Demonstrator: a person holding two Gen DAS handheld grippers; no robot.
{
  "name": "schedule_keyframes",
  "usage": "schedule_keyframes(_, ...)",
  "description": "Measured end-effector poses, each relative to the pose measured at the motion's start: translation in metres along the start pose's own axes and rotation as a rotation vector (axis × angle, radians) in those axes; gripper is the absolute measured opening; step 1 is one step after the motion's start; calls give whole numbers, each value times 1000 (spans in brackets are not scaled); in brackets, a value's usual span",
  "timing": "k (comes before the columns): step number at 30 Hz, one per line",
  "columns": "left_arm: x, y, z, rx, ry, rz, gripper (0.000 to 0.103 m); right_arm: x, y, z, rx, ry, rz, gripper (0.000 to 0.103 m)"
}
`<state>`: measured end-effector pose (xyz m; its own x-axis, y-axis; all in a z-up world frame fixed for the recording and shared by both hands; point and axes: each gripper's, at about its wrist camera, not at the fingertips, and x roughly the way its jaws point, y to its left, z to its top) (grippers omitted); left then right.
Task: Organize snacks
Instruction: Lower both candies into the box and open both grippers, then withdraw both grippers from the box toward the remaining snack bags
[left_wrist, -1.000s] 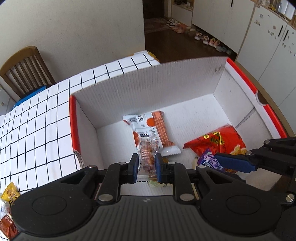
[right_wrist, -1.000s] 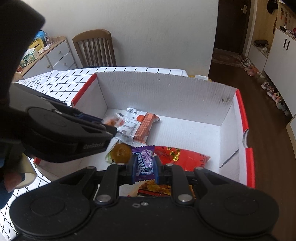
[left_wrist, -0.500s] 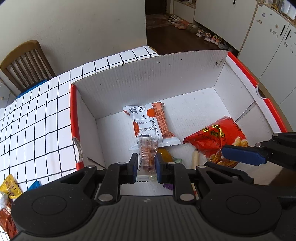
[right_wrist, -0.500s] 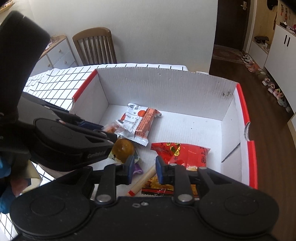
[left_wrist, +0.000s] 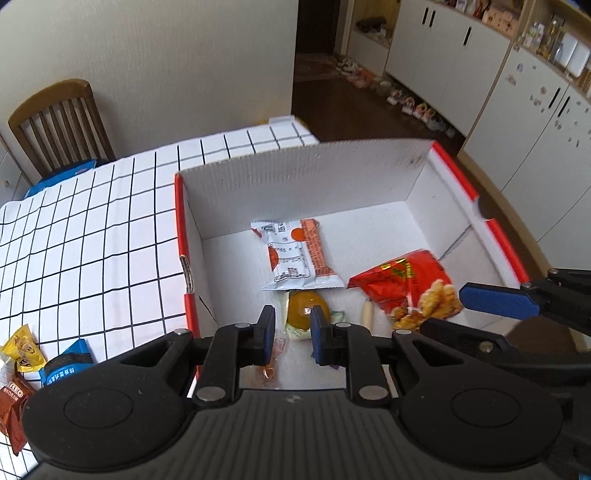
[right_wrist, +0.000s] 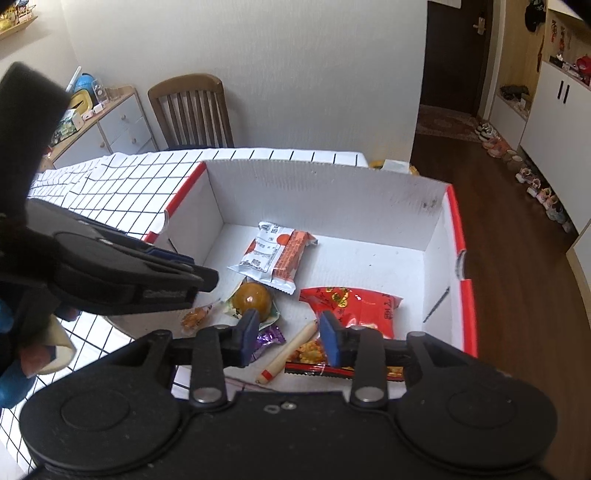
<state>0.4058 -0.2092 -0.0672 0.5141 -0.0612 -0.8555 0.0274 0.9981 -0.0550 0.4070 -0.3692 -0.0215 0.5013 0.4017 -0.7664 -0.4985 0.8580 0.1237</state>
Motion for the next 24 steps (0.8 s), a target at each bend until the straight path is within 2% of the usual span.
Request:
schedule_keyframes(13,-59,2,-18,14,-116,-10,20,-36,11,0,-5,-71,6,41)
schedule_keyframes(24,-101,32,-40,-50,-194,-28,20,-58,30,2,-21,-126,52,45)
